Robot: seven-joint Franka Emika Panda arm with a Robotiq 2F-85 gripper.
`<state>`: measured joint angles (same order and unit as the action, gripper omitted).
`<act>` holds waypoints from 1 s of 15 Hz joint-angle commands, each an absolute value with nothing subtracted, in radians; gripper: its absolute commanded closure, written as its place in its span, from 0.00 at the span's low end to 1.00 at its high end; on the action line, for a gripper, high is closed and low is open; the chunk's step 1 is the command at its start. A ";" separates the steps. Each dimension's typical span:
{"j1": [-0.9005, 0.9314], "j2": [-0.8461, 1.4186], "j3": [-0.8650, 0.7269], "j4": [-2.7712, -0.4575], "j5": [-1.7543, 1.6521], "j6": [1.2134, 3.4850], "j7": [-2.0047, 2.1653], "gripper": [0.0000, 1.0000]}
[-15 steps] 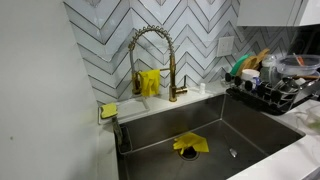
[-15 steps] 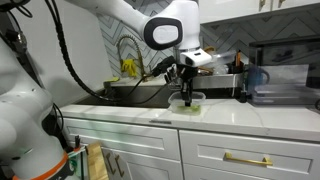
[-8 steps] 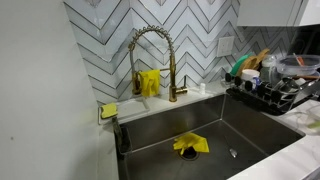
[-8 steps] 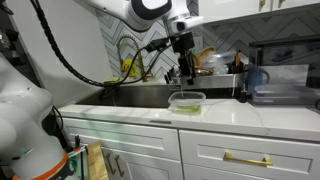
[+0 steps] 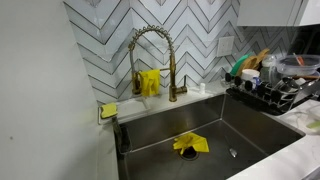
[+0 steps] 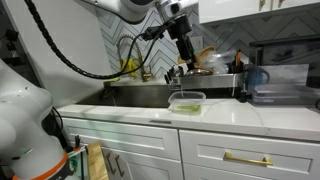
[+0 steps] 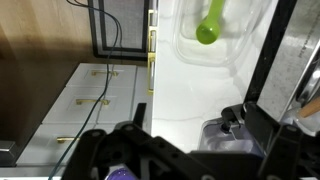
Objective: Stack the containers and put them in the sink
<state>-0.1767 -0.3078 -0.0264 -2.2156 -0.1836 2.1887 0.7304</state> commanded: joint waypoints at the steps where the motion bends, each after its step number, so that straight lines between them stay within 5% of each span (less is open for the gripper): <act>1: -0.179 -0.304 -0.015 -2.183 -0.206 2.228 0.711 0.00; 15: -0.100 0.042 0.010 -1.847 -0.285 2.382 0.696 0.00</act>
<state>-0.1379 -0.0292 0.0252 -1.9079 -0.2968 2.3489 0.7128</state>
